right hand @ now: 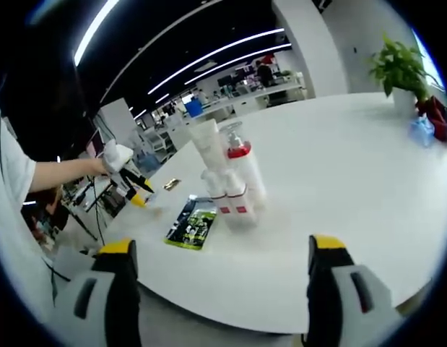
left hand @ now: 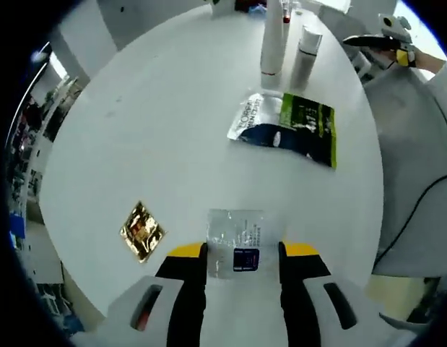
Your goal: Arrange the skincare products in the storage area until every visible bottle or jar stands upright without overlapping.
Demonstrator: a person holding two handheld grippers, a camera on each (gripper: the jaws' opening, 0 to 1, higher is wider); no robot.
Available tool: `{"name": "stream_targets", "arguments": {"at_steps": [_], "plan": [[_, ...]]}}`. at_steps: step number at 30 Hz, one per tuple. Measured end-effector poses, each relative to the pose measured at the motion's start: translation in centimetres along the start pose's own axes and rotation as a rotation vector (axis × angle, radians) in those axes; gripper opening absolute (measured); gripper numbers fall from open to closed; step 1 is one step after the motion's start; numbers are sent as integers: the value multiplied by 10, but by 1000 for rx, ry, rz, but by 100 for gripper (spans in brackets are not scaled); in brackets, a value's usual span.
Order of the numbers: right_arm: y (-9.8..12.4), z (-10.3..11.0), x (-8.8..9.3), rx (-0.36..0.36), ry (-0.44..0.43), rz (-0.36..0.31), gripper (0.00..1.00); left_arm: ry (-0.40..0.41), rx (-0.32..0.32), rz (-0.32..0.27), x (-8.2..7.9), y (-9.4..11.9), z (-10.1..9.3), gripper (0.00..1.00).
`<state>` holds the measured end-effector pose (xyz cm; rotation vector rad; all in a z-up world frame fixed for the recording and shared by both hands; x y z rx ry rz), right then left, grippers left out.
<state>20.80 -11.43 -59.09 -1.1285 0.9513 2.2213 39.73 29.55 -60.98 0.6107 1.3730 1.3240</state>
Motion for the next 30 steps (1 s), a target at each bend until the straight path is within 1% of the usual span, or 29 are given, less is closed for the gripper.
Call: {"name": "stream_targets", "arguments": {"at_steps": [6, 14, 18, 23, 30], "plan": [[0, 1, 0, 0, 1, -1, 99, -68, 38, -4, -14, -5, -14, 36], [0, -1, 0, 3, 0, 0, 99, -142, 83, -6, -29, -14, -34, 37], [0, 0, 0, 5, 1, 1, 99, -156, 96, -7, -33, -20, -42, 37], [0, 0, -1, 6, 0, 3, 99, -176, 109, 1, -34, -26, -51, 37], [0, -1, 0, 9, -2, 3, 99, -168, 119, -3, -36, -33, -60, 37]]}}
Point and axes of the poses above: the point that each gripper's makers call its tool centre point, and the gripper's own axes: y roughly backward along the fingers, z roughly to its left, x roughly out of its underside, the point moved 10 cm from there along y, roughly backward along the fingers, and after that the axes turned 11 degrees about -x, right-handed, at the moved point
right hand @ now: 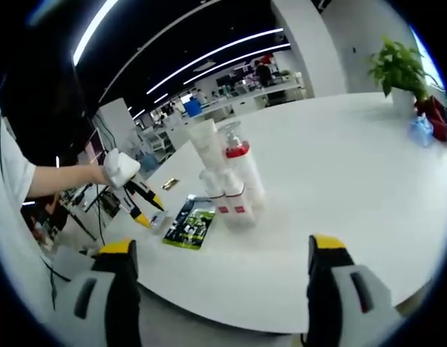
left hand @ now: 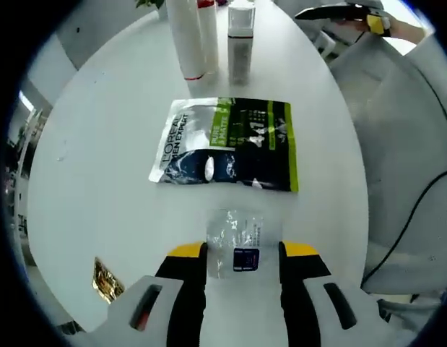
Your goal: Arrange the skincare products in the storage area until every visible bottle or jar stands upright without overlapping.
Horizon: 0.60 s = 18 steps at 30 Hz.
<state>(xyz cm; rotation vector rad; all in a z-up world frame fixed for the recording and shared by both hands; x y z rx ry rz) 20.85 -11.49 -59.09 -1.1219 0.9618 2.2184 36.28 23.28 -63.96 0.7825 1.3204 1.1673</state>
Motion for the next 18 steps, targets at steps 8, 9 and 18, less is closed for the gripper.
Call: {"name": "stream_targets", "arguments": {"at_steps": [8, 9, 18], "plan": [[0, 0, 0, 1, 0, 1, 99, 11, -9, 9, 1, -6, -6, 37], [0, 0, 0, 0, -1, 0, 99, 11, -8, 11, 2, -7, -7, 37], [0, -1, 0, 1, -1, 3, 99, 12, -7, 5, 3, -9, -10, 37]]}}
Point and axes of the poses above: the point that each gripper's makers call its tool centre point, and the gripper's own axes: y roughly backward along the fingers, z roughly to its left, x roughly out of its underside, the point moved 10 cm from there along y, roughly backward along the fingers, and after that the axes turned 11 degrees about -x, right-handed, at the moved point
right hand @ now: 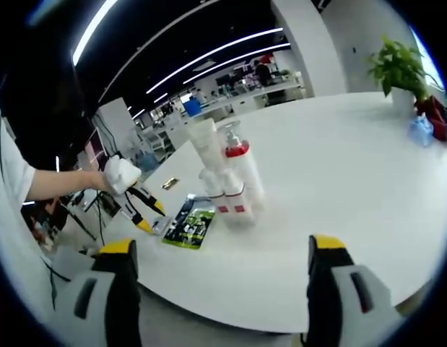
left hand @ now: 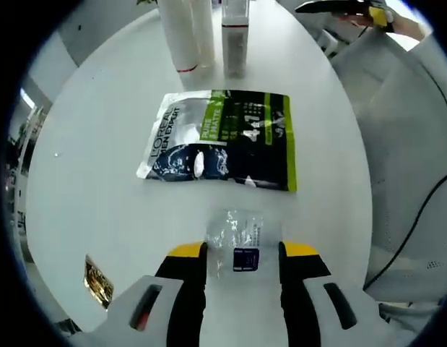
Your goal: Arrange the skincare products in the storage area until every visible bottle or jar stands upright without overlapping.
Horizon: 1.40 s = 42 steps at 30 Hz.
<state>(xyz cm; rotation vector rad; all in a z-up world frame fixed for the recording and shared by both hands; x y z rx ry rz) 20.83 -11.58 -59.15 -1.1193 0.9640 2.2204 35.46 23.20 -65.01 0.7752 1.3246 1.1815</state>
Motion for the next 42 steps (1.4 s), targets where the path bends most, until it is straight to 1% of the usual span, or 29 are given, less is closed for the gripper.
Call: {"name": "stream_targets", "arguments": {"at_steps": [17, 21, 31, 42], "plan": [[0, 0, 0, 1, -1, 1, 99, -3, 2, -8, 1, -1, 0, 37], [0, 0, 0, 1, 0, 1, 99, 2, -14, -8, 1, -2, 1, 44], [-1, 2, -1, -1, 2, -2, 98, 8, -23, -12, 1, 0, 2, 44], [-1, 3, -1, -7, 8, -4, 98, 38, -43, -21, 1, 7, 0, 48]]}}
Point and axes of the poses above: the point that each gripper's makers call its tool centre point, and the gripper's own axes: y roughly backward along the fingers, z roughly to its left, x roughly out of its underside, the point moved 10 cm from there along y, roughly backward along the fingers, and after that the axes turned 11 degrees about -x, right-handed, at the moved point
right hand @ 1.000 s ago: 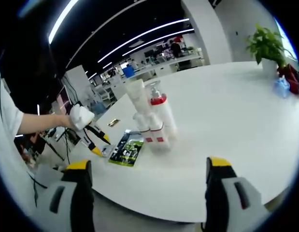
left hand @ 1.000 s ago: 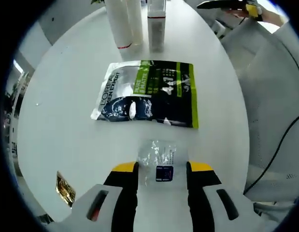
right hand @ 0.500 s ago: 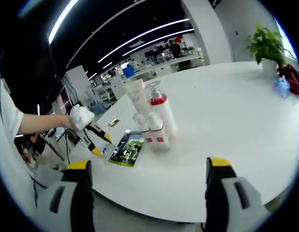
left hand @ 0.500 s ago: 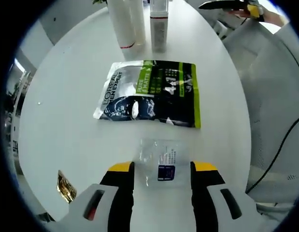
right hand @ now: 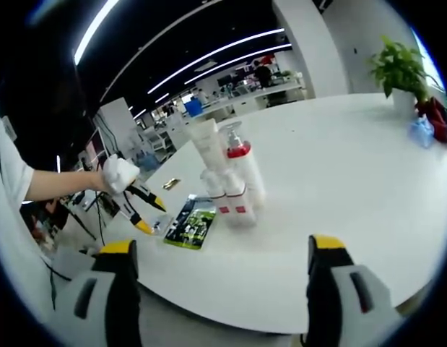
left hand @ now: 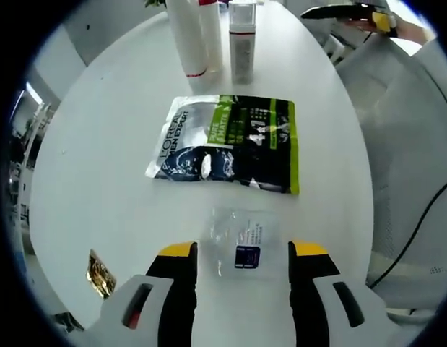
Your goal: Arrange the skincare products in the storage area until every visible bottle or jar stands upright without overlapping.
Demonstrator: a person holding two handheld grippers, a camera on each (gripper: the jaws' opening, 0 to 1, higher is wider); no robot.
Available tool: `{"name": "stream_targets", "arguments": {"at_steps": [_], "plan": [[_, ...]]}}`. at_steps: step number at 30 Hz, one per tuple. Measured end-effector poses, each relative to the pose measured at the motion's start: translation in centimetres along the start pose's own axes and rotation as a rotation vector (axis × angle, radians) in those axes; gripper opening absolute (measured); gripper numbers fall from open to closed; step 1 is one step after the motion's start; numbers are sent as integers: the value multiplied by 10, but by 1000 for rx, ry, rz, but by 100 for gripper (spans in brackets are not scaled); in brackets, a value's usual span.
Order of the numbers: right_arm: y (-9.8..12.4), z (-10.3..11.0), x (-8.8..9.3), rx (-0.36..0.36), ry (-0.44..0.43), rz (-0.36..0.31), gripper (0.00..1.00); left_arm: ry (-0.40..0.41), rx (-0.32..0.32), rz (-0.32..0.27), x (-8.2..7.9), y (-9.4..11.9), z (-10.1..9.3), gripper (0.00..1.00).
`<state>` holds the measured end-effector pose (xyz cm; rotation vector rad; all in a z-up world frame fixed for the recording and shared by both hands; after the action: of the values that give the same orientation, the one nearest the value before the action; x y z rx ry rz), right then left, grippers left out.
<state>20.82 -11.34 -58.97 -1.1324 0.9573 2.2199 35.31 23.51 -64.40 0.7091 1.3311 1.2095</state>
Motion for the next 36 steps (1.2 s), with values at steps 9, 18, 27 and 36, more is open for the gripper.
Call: {"name": "stream_targets", "arguments": {"at_steps": [9, 18, 27, 36], "plan": [[0, 0, 0, -7, 7, -2, 98, 103, -32, -45, 2, 8, -6, 54], [0, 2, 0, -21, 14, -4, 98, 254, -65, -89, 16, 16, -22, 62], [-1, 4, -1, -36, 24, -3, 97, 440, -138, -169, 25, 32, -34, 70], [0, 7, -1, -46, 33, -8, 97, 602, -204, -237, 34, 49, -48, 80]]}}
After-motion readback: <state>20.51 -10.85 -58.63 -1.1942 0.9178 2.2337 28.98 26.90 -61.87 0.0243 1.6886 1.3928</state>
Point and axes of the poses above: the point that each gripper's makers call its tool centre point, and the gripper's own axes: y roughly backward along the fingers, z roughly to its left, x roughly out of its underside, the point moved 10 cm from there along y, roughly backward along the fingers, and after that the axes turned 11 degrees about -x, right-handed, at the moved point
